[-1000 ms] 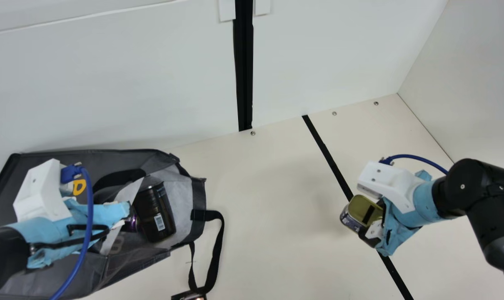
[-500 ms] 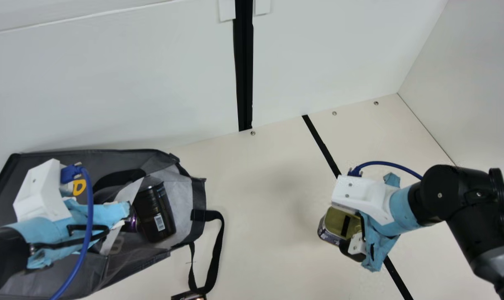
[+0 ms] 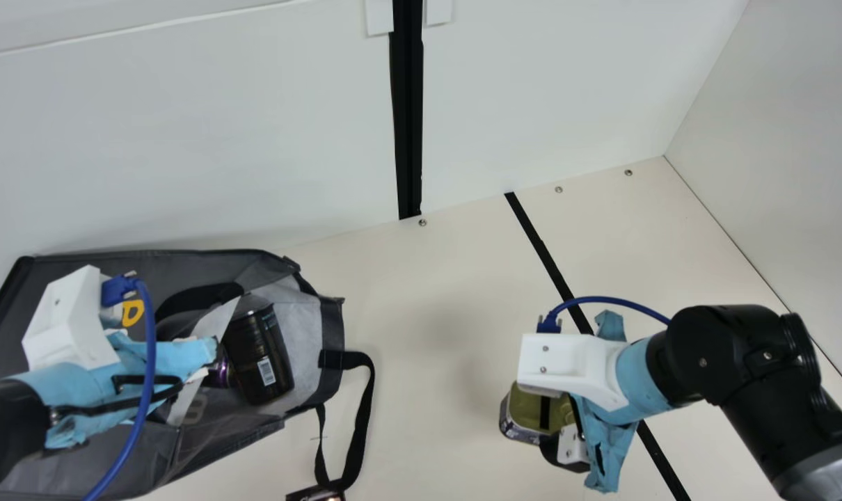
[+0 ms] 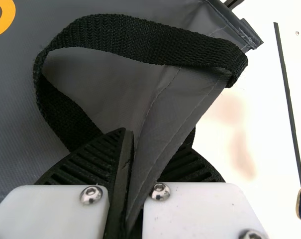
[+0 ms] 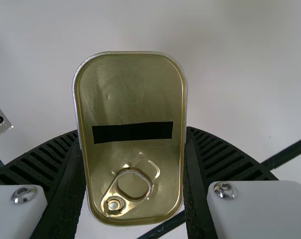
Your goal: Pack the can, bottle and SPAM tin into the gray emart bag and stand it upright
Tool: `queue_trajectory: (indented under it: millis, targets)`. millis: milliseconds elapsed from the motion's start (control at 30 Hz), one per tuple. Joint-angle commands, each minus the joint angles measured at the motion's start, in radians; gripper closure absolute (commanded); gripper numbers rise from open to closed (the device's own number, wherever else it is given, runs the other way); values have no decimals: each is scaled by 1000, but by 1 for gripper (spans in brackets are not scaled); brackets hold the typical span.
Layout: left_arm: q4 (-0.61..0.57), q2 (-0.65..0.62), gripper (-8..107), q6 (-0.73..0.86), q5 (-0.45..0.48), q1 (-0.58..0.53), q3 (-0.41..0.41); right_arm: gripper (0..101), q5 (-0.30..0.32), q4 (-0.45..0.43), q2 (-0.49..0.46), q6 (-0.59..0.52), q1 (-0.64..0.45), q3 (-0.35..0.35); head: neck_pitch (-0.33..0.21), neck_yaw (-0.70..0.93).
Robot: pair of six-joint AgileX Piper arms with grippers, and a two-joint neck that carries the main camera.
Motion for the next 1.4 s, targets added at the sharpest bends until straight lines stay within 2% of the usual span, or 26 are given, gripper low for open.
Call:
queue_trajectory:
  millis: [0, 233, 467, 967, 1367]
  targets:
    - [0, 0, 107, 0, 0, 0, 0, 101, -2, 9, -1, 5, 22, 2, -23, -1]
    - [0, 0, 107, 0, 0, 0, 0, 101, -18, 90, -2, -9, 64, 12, -23, -1]
    - [0, 0, 107, 0, 0, 0, 0, 101, -55, 215, 17, -46, 73, 28, -23, -1]
    - [0, 0, 107, 0, 0, 0, 0, 101, -169, 518, 81, -161, 98, 43, -23, -1]
    - [0, 0, 107, 0, 0, 0, 0, 101, -262, 669, 175, -222, 162, 13, -23, -1]
